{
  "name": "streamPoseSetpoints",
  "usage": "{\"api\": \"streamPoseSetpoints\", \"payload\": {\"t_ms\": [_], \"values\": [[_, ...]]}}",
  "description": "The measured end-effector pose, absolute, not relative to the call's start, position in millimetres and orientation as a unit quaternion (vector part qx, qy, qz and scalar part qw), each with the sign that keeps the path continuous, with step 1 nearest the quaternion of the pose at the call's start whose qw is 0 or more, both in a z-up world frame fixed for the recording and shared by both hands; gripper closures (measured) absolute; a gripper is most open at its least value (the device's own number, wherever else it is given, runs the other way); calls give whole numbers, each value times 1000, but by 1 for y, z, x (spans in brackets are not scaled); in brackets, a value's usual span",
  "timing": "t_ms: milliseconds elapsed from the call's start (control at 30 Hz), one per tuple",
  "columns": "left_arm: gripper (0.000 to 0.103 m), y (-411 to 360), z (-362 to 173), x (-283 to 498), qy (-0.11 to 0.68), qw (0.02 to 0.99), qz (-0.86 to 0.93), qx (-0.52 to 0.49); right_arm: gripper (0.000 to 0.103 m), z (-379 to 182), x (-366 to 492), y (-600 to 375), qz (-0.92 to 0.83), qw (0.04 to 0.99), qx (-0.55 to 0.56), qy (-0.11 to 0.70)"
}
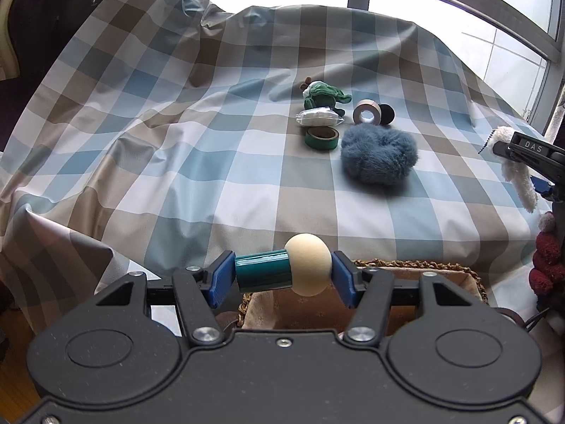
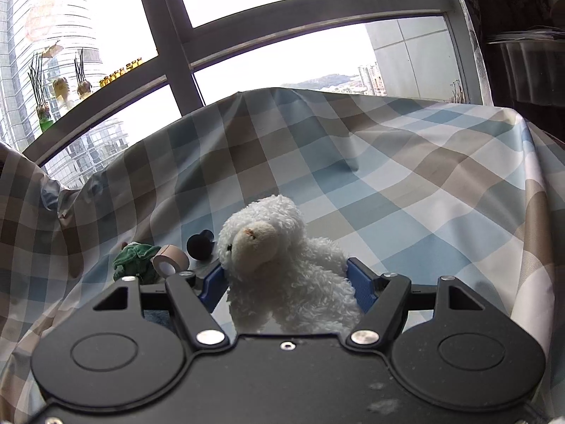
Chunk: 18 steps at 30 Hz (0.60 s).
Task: Organize soft objects
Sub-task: 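Carry the mushroom peg with the left tool while the right tool carries the lamb to the basket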
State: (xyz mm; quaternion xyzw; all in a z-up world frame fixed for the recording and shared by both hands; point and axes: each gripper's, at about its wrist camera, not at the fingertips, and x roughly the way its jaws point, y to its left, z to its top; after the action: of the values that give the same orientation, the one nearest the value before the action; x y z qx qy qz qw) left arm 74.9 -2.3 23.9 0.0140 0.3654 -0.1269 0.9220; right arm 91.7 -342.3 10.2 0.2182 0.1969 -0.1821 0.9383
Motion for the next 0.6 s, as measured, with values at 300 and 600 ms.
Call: {"api": "streamPoseSetpoints", "payload": {"t_ms": [300, 600], "values": [[47, 0, 30, 51, 365, 919, -148, 22, 32, 31, 34, -316, -149, 945, 196, 217], [47, -1, 30, 33, 377, 911, -164, 28, 32, 72, -32, -274, -87, 959, 166, 212]]}}
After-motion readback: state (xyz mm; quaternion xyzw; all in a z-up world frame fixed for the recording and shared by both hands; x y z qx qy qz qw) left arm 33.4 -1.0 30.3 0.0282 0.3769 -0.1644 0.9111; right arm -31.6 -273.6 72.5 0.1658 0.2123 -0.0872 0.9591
